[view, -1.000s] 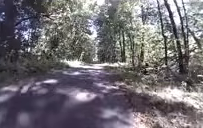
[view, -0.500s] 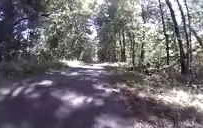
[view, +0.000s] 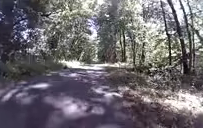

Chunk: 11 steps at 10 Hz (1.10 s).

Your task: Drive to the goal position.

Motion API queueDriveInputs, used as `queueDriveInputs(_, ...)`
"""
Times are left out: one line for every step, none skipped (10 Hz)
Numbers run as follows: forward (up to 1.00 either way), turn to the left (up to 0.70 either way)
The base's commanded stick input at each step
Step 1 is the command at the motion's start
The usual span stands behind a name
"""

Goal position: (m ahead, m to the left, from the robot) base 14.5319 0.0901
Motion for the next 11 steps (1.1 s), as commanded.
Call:
queueDriveInputs(0.45,0.00)
queueDriveInputs(0.45,0.00)
queueDriveInputs(0.45,0.00)
queueDriveInputs(0.45,0.00)
queueDriveInputs(0.45,0.00)
queueDriveInputs(0.45,0.00)
queueDriveInputs(0.45,0.00)
queueDriveInputs(0.45,0.00)
queueDriveInputs(0.45,0.00)
queueDriveInputs(0.45,0.00)
queueDriveInputs(0.45,0.00)
